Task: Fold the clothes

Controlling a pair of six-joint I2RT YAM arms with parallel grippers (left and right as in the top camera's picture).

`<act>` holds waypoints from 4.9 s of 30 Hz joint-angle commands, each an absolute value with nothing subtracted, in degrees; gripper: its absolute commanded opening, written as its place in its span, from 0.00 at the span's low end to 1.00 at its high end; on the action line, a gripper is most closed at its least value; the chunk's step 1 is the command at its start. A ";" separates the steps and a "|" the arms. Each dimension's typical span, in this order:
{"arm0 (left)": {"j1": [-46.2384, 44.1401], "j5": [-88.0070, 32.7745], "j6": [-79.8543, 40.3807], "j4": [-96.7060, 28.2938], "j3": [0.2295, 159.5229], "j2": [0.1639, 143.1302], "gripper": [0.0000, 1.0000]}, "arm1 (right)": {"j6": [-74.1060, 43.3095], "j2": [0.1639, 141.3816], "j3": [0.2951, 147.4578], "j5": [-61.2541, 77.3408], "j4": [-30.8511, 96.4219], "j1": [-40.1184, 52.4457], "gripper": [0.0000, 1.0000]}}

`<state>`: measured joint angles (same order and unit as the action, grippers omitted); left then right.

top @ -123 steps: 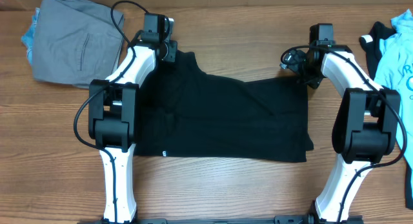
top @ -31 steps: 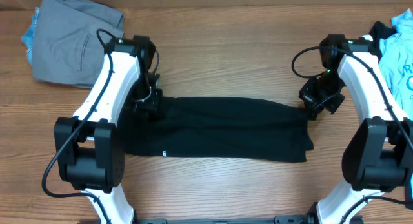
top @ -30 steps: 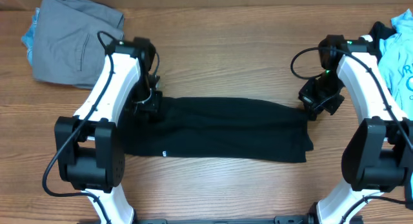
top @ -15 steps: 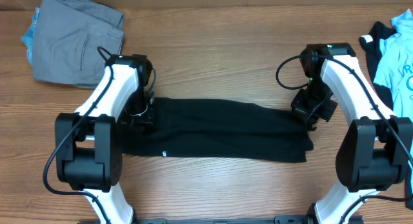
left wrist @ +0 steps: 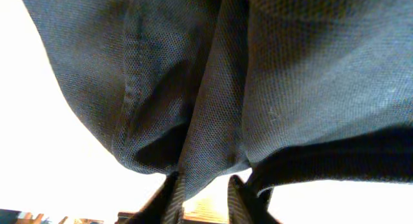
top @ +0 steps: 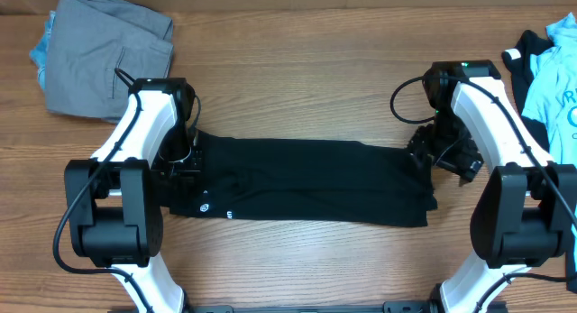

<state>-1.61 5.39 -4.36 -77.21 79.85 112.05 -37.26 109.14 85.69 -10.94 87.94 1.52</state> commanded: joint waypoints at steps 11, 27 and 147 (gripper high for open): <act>-5.15 -23.97 2.48 -68.34 85.76 111.24 0.48 | -25.41 107.92 85.38 2.70 78.67 1.56 0.95; -14.44 -14.59 2.92 -65.41 85.45 111.26 0.62 | -25.26 107.92 69.69 2.74 66.54 1.54 0.95; 14.24 -20.86 -8.78 -58.06 65.47 105.69 0.04 | -25.10 107.81 84.62 7.53 65.01 -4.27 0.11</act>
